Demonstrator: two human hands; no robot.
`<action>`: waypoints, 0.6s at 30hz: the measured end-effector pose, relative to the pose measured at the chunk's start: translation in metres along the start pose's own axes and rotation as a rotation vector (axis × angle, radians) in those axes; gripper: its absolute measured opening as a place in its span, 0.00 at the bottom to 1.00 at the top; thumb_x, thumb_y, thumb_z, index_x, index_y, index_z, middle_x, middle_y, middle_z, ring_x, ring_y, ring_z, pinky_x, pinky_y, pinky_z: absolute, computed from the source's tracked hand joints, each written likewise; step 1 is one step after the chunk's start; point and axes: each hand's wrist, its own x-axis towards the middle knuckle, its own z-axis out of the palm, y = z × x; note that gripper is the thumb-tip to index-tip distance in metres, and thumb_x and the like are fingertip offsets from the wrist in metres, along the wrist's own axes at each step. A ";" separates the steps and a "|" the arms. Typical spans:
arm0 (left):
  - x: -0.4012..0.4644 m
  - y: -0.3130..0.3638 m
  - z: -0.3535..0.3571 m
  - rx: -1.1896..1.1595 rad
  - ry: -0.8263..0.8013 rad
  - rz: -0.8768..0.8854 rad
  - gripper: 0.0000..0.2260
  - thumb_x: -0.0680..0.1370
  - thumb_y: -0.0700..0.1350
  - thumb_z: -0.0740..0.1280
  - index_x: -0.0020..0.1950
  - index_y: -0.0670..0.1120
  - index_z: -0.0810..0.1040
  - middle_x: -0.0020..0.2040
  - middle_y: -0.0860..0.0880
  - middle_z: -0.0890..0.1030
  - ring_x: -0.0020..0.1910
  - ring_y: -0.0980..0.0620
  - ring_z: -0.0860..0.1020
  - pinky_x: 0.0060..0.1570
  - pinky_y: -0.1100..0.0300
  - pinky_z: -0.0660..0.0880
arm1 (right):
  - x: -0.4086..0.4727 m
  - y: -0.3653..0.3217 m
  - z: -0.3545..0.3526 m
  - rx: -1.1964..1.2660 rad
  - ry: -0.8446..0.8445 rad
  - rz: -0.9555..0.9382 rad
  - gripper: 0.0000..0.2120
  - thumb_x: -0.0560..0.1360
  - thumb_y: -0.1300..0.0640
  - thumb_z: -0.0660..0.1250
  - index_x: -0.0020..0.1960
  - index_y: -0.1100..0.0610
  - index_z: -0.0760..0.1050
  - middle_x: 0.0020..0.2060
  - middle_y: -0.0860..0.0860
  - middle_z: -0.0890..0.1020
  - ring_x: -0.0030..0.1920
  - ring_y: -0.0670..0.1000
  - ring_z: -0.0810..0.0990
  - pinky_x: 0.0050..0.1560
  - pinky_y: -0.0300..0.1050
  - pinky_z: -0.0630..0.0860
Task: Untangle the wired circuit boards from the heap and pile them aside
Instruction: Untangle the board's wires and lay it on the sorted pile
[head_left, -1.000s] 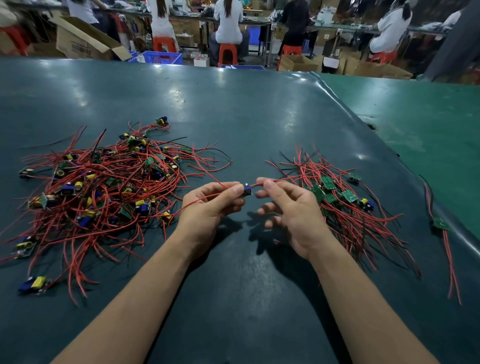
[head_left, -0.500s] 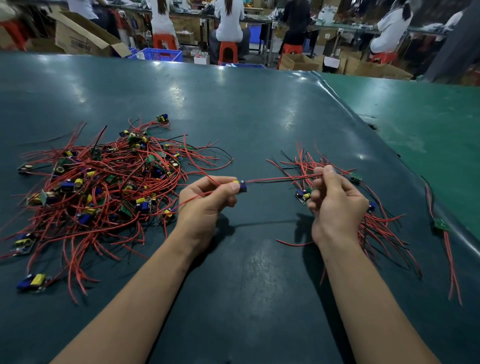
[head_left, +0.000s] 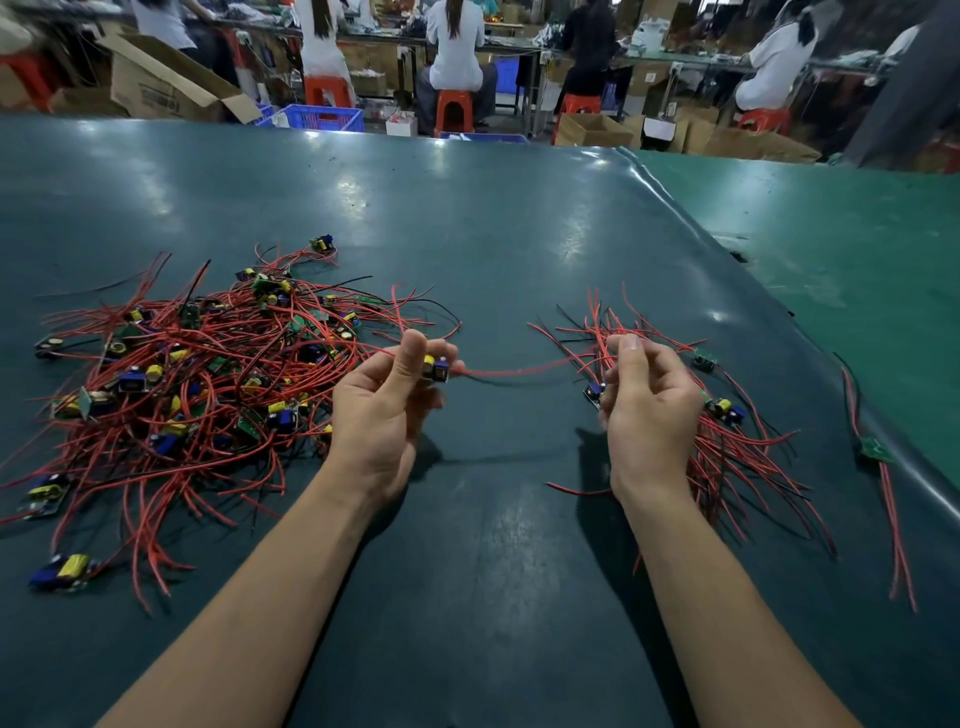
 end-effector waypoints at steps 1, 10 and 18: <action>-0.001 0.000 0.000 0.018 -0.016 -0.017 0.14 0.69 0.54 0.67 0.40 0.43 0.80 0.35 0.50 0.83 0.28 0.56 0.77 0.26 0.68 0.68 | -0.001 0.000 0.000 -0.034 -0.037 -0.018 0.10 0.80 0.54 0.64 0.43 0.51 0.81 0.30 0.48 0.74 0.30 0.51 0.70 0.31 0.44 0.67; -0.009 -0.019 0.002 0.410 -0.257 0.013 0.32 0.56 0.78 0.68 0.25 0.48 0.77 0.21 0.53 0.69 0.19 0.59 0.64 0.22 0.69 0.62 | -0.031 -0.005 0.014 -0.006 -0.760 0.309 0.13 0.69 0.44 0.71 0.35 0.53 0.83 0.26 0.49 0.72 0.24 0.46 0.64 0.24 0.35 0.57; -0.015 -0.016 0.007 0.615 -0.344 0.074 0.41 0.65 0.73 0.66 0.32 0.30 0.71 0.23 0.56 0.66 0.23 0.60 0.61 0.25 0.66 0.58 | -0.032 -0.001 0.015 0.038 -0.641 0.283 0.07 0.70 0.52 0.74 0.40 0.55 0.84 0.25 0.53 0.71 0.21 0.45 0.63 0.21 0.32 0.59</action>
